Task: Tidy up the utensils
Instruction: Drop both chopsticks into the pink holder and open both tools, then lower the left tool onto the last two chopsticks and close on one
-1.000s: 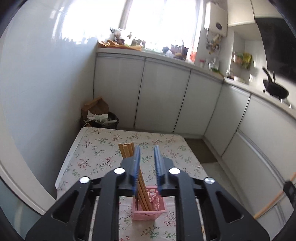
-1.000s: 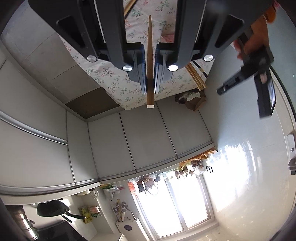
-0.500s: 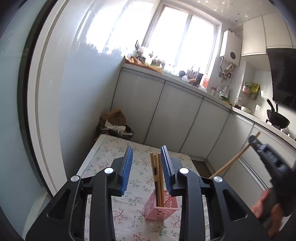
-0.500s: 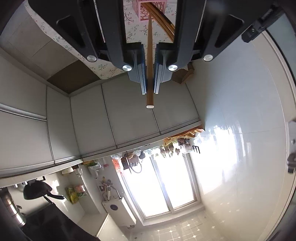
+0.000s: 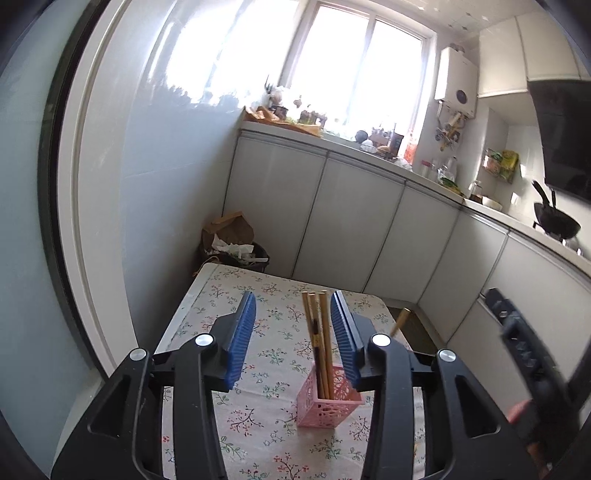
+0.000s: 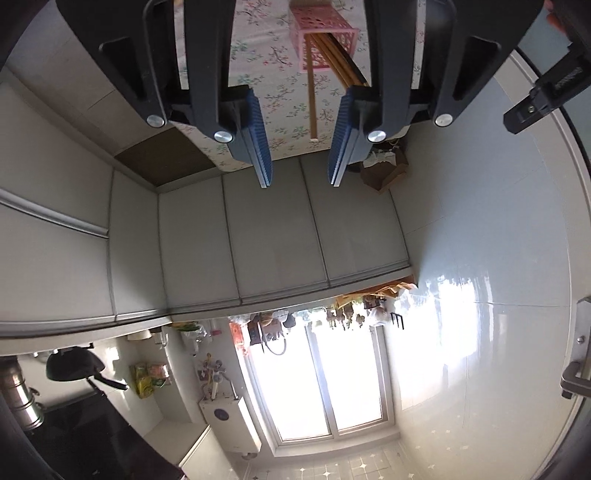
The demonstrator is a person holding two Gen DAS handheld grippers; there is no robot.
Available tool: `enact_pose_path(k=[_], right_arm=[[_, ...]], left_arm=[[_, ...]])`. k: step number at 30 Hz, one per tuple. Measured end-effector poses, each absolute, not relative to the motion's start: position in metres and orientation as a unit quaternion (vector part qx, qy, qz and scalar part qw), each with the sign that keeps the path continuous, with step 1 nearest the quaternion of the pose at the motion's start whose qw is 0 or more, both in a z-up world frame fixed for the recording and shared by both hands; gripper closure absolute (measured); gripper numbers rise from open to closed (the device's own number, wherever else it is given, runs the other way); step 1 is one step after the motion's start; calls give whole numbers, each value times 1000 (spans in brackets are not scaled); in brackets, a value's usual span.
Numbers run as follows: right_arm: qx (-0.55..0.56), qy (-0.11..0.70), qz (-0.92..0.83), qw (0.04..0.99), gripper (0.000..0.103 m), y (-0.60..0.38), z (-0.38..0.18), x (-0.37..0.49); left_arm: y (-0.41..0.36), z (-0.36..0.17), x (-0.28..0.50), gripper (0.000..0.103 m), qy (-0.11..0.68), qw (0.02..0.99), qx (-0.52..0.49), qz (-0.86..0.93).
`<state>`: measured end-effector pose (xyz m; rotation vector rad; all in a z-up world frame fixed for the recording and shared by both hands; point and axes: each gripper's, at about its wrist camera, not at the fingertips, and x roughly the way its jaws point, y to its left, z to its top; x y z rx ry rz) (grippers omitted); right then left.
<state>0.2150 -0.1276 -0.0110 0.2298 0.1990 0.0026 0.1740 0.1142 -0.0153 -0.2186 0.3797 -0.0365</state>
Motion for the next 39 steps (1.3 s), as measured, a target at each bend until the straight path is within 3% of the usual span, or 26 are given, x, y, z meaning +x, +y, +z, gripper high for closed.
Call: enact_pose_path(k=[3,5,7,10,13,30,39], right_arm=[[114,102,-13,988,56,-143,-7,193],[108,104,-27,988,48,-149,-7,182],[109,103,-40,988,32,-157,-8,169],[115,96,-69,986,15,-170,-12,150],[119,104,-88,984,7,-180,-16,139],[90,125,-122,980,6,-210,-34,98],[103,219,-147,959,6,-250,-118,63]], left_arm=[[101,-10,166,55,189,977,-91,-26],[90,-7,157,43,183,979,-83,-31],[81,-6,148,23,176,981,-75,-33],[66,-8,133,12,167,984,-60,-34],[52,-11,122,7,164,985,-46,-42],[13,-37,102,7,212,974,-4,-78],[-47,-100,147,7,400,895,79,-181]])
